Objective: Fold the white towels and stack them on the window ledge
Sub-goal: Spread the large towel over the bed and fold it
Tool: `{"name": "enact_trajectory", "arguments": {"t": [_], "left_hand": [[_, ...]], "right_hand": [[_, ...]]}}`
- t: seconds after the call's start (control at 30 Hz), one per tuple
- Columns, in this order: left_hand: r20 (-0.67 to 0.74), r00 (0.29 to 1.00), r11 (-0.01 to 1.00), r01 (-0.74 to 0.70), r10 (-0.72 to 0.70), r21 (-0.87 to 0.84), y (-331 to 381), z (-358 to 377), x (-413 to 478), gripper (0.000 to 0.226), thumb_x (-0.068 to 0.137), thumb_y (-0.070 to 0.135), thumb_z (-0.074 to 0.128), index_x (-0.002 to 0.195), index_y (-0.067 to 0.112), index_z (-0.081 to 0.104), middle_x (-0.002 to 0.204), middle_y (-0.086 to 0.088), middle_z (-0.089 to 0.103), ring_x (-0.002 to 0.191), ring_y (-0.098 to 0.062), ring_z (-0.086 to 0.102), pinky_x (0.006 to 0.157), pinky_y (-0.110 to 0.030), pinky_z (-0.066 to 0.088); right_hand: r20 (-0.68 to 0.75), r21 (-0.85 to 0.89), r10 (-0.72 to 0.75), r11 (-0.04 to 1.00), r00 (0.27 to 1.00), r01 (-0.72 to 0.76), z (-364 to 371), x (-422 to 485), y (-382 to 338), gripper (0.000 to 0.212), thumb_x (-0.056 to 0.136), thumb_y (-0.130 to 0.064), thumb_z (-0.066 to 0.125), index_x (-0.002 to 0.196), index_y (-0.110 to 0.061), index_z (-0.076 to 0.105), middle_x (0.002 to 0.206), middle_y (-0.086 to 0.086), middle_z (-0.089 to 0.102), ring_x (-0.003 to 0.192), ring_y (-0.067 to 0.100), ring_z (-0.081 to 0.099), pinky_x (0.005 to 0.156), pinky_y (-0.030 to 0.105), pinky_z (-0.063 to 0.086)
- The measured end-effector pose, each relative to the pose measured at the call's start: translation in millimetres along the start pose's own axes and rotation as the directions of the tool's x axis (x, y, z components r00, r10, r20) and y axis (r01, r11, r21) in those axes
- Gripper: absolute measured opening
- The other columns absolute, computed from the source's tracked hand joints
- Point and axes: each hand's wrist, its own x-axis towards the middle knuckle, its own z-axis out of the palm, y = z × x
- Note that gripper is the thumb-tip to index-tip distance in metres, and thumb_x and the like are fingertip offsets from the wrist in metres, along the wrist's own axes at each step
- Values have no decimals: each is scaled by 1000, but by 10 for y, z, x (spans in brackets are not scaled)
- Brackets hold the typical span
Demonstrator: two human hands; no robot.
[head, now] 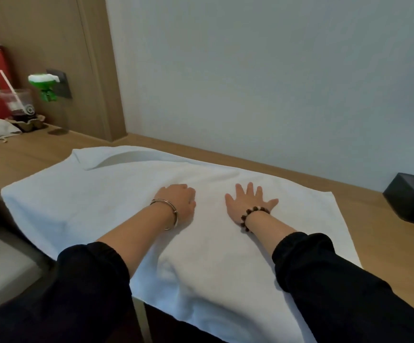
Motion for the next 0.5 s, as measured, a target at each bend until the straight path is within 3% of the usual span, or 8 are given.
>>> {"name": "enact_trajectory", "arguments": {"t": [0.03, 0.1, 0.17, 0.23, 0.5], "left_hand": [[-14, 999, 997, 49, -49, 55, -121, -18, 4, 35, 97, 37, 29, 126, 27, 46, 137, 2, 41, 135, -22, 31, 106, -51, 24], [43, 976, 972, 210, -216, 106, -394, -16, 18, 47, 97, 49, 23, 143, 37, 27, 155, 4, 19, 145, -25, 11, 107, -64, 11], [164, 932, 946, 323, -323, 29, -602, 13, 26, 57, 94, 61, 18, 147, 45, 4, 159, 9, -1, 146, -26, -2, 108, -68, 7], [222, 922, 944, 329, -316, -23, -653, 47, 22, 60, 93, 66, 14, 147, 48, -2, 159, 10, -9, 146, -25, -7, 110, -66, 6], [213, 929, 950, 311, -302, -8, -438, 84, 171, 62, 90, 69, 9, 146, 48, -8, 158, 9, -15, 146, -27, -12, 108, -68, 2]], "right_hand": [[5, -4, 0, 1000, 1000, 0, -13, 22, 40, 62, 95, -57, 10, 151, -33, -1, 159, -2, -12, 146, 25, -10, 109, 67, -2], [25, -6, -6, 1000, 1000, 6, -47, 81, 113, 63, 94, -59, 9, 151, -35, -3, 159, -3, -14, 146, 24, -11, 109, 67, -2], [34, -9, -17, 1000, 999, 18, -69, 132, 159, 63, 94, -61, 9, 150, -36, -4, 159, -4, -15, 146, 24, -12, 109, 67, -2], [35, -19, -30, 999, 999, 31, -65, 184, 191, 64, 93, -62, 8, 150, -37, -4, 159, -5, -16, 146, 24, -12, 109, 67, -2], [21, -41, -56, 998, 998, 57, -86, 389, 387, 64, 92, -65, 8, 150, -40, -4, 159, -7, -14, 147, 22, -10, 110, 66, 0]]}}
